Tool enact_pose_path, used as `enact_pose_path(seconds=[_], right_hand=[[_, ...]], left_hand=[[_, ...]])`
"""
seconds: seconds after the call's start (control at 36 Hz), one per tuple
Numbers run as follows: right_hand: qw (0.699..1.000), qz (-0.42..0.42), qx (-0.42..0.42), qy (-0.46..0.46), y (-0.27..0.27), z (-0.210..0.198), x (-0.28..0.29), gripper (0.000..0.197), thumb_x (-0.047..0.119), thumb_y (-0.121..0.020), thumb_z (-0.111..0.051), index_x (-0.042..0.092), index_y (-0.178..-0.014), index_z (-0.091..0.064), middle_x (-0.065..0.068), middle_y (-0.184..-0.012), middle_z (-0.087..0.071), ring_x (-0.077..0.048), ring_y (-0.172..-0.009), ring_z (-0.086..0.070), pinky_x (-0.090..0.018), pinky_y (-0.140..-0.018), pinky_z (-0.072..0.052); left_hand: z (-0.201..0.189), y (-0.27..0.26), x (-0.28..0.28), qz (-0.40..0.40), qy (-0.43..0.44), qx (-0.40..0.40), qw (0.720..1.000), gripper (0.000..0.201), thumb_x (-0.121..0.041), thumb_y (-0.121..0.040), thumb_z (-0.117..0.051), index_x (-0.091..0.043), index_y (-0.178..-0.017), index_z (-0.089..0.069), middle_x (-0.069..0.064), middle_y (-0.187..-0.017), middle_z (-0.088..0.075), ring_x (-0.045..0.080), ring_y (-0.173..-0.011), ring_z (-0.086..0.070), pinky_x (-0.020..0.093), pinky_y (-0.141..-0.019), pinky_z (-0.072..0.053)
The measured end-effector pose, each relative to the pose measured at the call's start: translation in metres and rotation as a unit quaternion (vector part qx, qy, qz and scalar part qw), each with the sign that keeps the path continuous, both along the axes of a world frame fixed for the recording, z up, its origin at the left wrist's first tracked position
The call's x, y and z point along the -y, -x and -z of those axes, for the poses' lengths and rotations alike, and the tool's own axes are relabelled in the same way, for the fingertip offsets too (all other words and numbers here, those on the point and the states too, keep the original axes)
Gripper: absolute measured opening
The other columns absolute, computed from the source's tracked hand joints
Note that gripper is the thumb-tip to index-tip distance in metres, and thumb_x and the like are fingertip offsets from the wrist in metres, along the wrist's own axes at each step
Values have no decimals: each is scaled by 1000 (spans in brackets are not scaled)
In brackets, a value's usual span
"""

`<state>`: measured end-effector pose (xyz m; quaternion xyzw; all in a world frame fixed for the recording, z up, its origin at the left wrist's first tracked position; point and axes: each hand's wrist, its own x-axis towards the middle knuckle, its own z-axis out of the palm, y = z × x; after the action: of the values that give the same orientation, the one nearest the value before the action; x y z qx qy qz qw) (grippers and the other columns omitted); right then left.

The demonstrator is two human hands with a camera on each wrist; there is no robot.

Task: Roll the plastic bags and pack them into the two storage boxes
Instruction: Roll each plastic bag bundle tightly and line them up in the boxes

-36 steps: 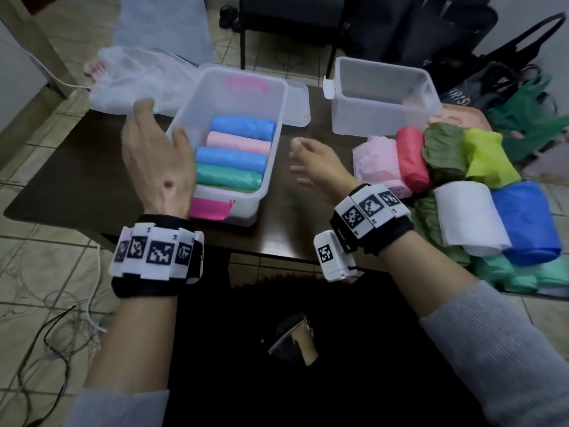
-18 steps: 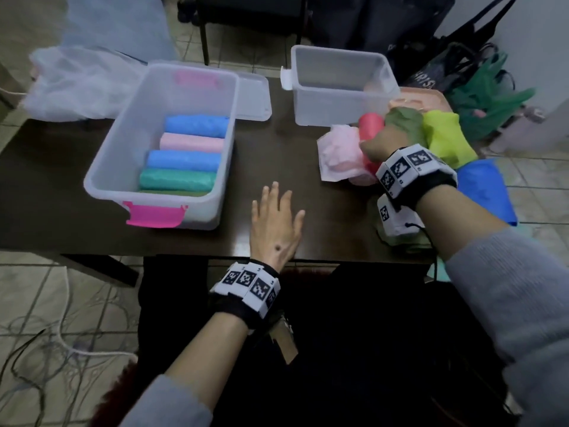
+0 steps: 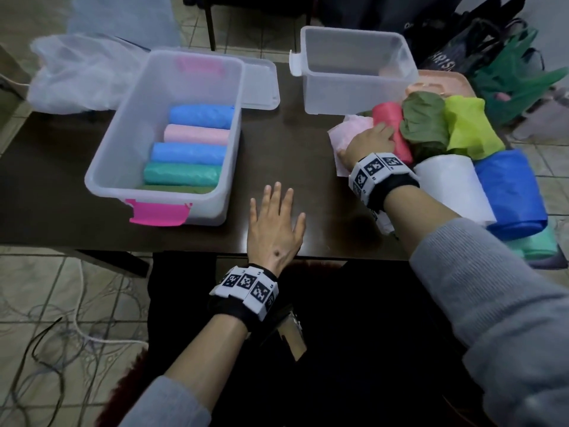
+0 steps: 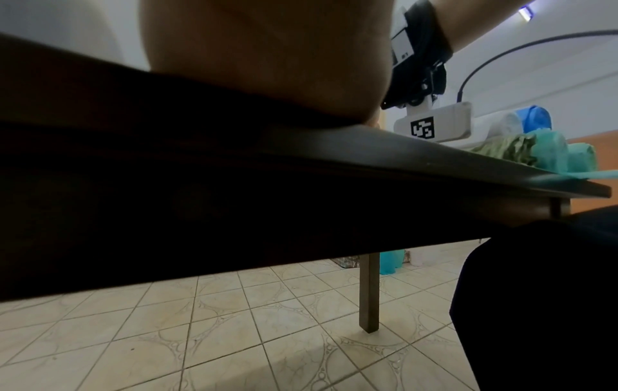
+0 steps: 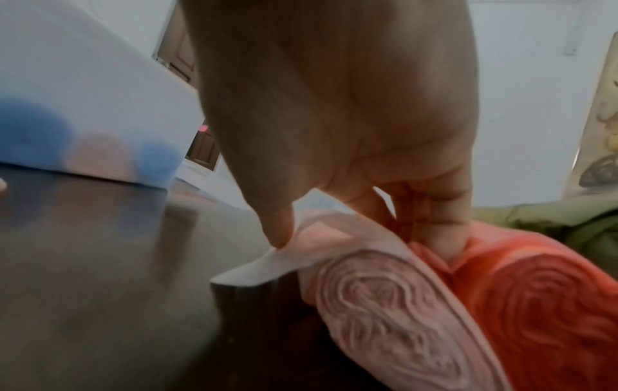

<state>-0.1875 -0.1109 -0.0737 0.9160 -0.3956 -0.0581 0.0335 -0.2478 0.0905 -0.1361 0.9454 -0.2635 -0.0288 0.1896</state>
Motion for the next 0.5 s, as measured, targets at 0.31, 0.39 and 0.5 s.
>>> enact_pose_path(seconds=[0.31,0.39,0.5], right_hand=[[995,-11,91,35,5,14,-8,40,3,-98,-28,-13,-134,-31,-26,-131,-42,-37,-122,-39,-40,-91,-39],[993,-50,82,67,12,18,-13,36,1,-97,-26,-12,-129,-37,-25,-127,-44,-36,-119,-42,-40,-89,-39],[990,-54,77,106,23,16,-35,43,5,-87,-26,8,-106,-65,-7,-107,-61,-22,-97,-58,-29,-72,-44]], left_hand=[[0,1,1,-6,-1,-8,1000,74,-51,-85,-6,-19,-148,-29,5,-157,-19,19,-146,-10,41,-117,-2],[-1,1,2,-9,-1,-9,1000,75,-51,-84,-6,-19,-147,-29,4,-157,-20,19,-146,-11,41,-117,-2],[0,1,2,-8,-1,-8,1000,76,-51,-83,-5,-18,-147,-30,5,-157,-21,20,-146,-12,41,-117,-2]])
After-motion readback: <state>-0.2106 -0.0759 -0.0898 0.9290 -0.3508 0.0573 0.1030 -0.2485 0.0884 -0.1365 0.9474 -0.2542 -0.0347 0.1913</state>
